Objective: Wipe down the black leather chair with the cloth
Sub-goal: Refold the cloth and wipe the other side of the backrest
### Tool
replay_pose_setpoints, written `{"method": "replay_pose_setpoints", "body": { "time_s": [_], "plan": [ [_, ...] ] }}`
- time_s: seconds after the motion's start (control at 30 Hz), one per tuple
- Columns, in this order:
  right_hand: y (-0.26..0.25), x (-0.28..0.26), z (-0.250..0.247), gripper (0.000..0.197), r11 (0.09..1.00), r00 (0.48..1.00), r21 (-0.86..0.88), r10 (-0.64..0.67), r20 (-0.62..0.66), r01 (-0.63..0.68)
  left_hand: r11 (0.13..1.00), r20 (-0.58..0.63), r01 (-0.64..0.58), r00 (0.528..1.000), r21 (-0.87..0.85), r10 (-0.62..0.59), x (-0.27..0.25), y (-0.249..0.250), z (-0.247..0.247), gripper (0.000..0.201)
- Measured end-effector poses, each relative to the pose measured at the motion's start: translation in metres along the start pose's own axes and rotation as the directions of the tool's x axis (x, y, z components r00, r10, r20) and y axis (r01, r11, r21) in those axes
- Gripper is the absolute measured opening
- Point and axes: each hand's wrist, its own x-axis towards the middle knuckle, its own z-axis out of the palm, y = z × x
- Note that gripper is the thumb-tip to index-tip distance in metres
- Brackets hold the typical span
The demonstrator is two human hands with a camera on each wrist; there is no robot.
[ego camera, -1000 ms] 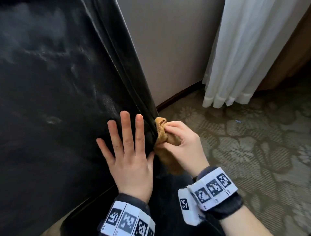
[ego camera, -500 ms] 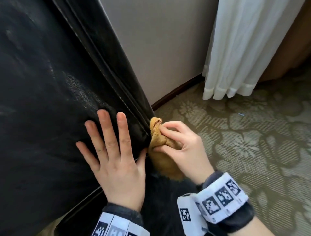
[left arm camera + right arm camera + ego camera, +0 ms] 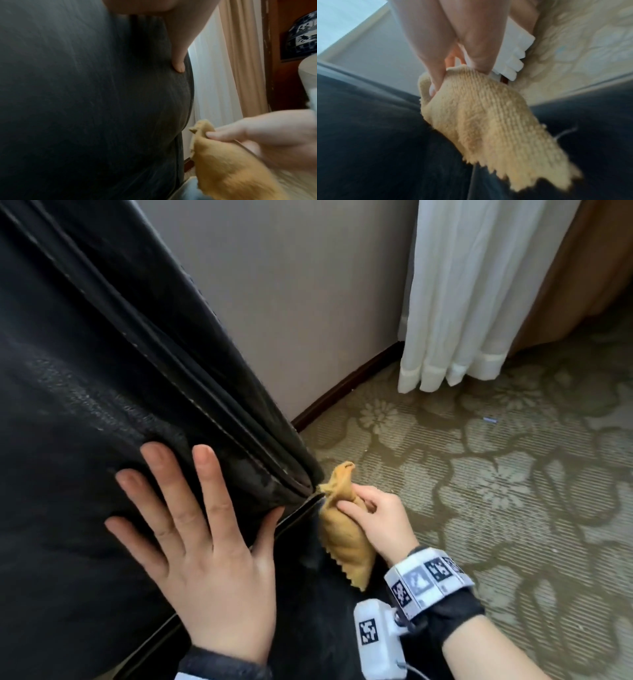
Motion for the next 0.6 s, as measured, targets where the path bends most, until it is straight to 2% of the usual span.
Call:
{"method": "replay_pose_setpoints", "body": {
  "time_s": [0.1, 0.17, 0.3, 0.37, 0.43, 0.5, 0.6],
  "plan": [
    [-0.027, 0.013, 0.016, 0.027, 0.999, 0.992, 0.048, 0.009, 0.124, -0.015, 1.000, -0.001, 0.009, 1.000, 0.002, -0.009, -0.001, 0.000, 0.001, 0.112],
    [-0.038, 0.016, 0.018, 0.024, 0.997, 0.990, 0.072, 0.020, 0.137, -0.030, 1.000, -0.014, 0.005, 1.000, -0.003, -0.005, -0.001, -0.002, 0.002, 0.111],
    [-0.051, -0.004, -0.003, 0.019, 0.998, 0.984, 0.010, -0.060, 0.166, 0.059, 1.000, -0.022, -0.005, 1.000, -0.022, 0.004, -0.005, -0.002, 0.006, 0.110],
    [-0.058, -0.017, -0.017, 0.024, 0.989, 0.975, 0.134, -0.087, 0.204, 0.060, 1.000, -0.020, 0.011, 1.000, -0.029, -0.011, -0.006, -0.001, 0.009, 0.113],
    [-0.057, -0.018, -0.024, 0.028, 0.976, 0.981, 0.216, -0.057, 0.185, 0.016, 1.000, -0.013, 0.004, 1.000, -0.026, -0.005, -0.005, -0.001, 0.010, 0.111],
    [-0.057, -0.009, -0.020, 0.024, 0.988, 0.991, 0.154, -0.010, 0.131, -0.010, 1.000, -0.017, -0.017, 1.000, -0.025, 0.016, -0.007, -0.004, 0.008, 0.109],
    [-0.067, -0.002, 0.003, 0.022, 0.993, 0.991, -0.086, -0.068, 0.113, 0.078, 0.999, -0.015, -0.028, 0.999, -0.022, 0.028, -0.007, -0.006, 0.007, 0.110]
  ]
}}
